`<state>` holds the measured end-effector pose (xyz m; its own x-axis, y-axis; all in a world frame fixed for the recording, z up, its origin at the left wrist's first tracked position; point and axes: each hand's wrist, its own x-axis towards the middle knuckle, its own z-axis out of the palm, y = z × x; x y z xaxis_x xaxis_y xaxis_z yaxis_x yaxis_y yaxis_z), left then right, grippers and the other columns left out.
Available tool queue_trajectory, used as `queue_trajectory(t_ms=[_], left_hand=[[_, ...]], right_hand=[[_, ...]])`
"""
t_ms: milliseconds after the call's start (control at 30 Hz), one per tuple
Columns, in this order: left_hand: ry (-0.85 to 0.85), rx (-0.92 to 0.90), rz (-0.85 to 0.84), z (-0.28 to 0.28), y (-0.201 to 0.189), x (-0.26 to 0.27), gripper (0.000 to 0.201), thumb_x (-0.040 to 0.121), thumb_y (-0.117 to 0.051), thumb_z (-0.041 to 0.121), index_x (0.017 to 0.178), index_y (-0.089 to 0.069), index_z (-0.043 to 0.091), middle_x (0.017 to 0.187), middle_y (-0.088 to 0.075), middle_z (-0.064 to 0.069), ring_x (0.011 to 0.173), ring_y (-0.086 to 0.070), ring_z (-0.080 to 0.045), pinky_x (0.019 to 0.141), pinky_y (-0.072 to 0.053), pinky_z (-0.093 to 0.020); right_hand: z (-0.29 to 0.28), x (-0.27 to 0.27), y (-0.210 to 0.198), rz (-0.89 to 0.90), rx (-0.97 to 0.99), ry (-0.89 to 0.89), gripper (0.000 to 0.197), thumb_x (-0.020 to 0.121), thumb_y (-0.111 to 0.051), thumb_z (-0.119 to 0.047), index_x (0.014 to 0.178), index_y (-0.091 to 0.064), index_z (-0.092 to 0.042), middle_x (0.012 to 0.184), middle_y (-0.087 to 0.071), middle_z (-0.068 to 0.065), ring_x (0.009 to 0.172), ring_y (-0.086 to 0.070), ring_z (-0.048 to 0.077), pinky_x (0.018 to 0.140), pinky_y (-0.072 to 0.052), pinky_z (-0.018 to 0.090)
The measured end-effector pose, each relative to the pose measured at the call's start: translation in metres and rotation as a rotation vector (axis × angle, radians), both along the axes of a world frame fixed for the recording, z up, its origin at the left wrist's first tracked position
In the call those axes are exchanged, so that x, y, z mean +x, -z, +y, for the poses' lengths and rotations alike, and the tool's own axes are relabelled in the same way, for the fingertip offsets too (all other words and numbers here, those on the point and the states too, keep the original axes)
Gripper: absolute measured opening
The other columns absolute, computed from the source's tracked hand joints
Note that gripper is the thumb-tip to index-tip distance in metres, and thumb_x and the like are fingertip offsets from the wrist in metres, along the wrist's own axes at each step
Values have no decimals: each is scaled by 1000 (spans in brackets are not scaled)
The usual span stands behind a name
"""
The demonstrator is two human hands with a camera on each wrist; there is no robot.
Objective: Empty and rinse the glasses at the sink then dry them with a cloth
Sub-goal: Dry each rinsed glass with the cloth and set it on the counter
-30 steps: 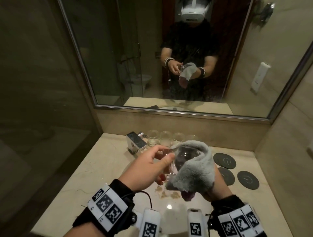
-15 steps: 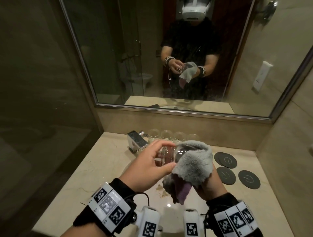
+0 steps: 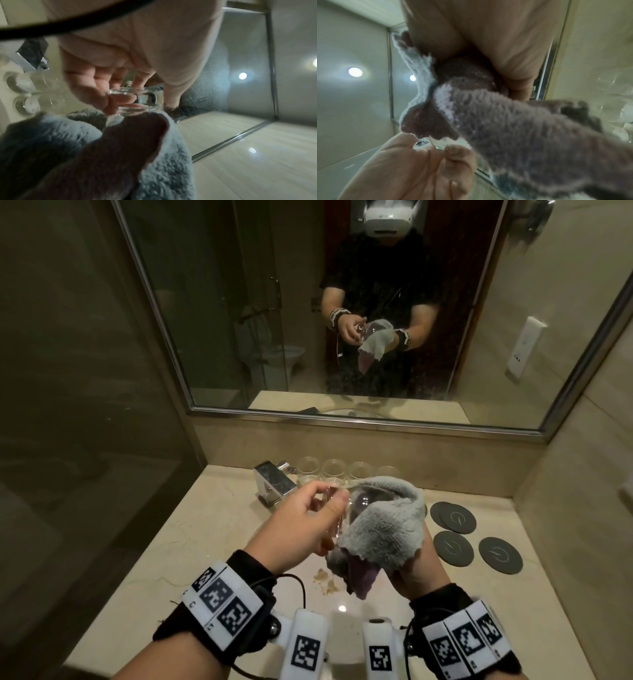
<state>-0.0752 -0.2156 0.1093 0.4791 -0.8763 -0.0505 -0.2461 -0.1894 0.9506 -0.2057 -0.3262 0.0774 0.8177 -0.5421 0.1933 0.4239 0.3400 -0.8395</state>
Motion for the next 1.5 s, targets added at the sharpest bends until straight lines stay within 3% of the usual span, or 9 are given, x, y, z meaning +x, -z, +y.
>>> queue_trajectory(t_ms=[200,333,467,633,800,967,1067,1300,1500], left_hand=[[110,-24,-158,5,2,1,68,79,-70,56,139,-39,49,127,-52,18,104,-62,-9,84,-56,-30],[45,29,-24,1,-1,2,62,82,-60,57,134,-50,25,103,-63,7,70,-64,-7,67,-55,-27],[147,-14,-130,6,2,1,61,85,-72,36,135,-41,50,134,-50,18,104,-61,-1,89,-53,-27],[11,-5,-101,1,2,2,56,78,-52,68,125,-53,37,118,-61,6,77,-64,-1,67,-56,-29],[59,-81,-194,6,9,-4,58,85,-65,51,136,-38,52,129,-50,26,107,-58,1,85,-55,-27],[-24,-46,-102,3,6,0,52,82,-52,62,121,-56,29,104,-66,4,68,-64,-3,68,-56,-32],[66,-85,-174,7,8,4,45,87,-69,37,129,-51,45,123,-59,7,94,-65,-13,84,-57,-34],[-27,-69,-80,3,6,3,52,81,-57,63,119,-60,27,99,-68,6,65,-63,-9,61,-54,-29],[42,-70,-177,9,8,0,63,75,-58,71,133,-42,49,130,-52,19,91,-64,-2,76,-55,-27]], right_hand=[[-7,1,18,47,105,102,74,42,-92,-48,95,-65,-5,73,-66,12,61,-66,22,50,-54,31],[-4,-1,14,42,83,74,13,79,-69,-25,88,-72,-15,67,-68,12,53,-65,25,39,-52,32],[-7,2,18,52,100,151,77,42,-92,-37,101,-55,-3,72,-68,7,64,-64,23,51,-54,30],[-3,1,19,37,130,129,19,86,-61,-14,99,-55,-2,67,-68,10,54,-65,23,43,-53,34],[-6,4,18,40,133,178,99,41,-93,-48,110,-49,6,72,-65,13,57,-65,23,47,-53,30],[-5,3,24,-2,136,178,70,56,-88,-38,104,-53,0,76,-67,10,66,-64,29,53,-55,34],[-5,3,24,34,144,202,100,37,-95,-44,111,-48,3,77,-66,12,66,-66,25,54,-55,34],[-5,3,27,32,154,202,60,65,-81,-28,107,-51,2,72,-66,10,61,-64,25,48,-53,33],[-1,1,23,54,132,145,82,51,-89,-49,106,-53,-2,64,-65,11,47,-62,25,38,-50,34]])
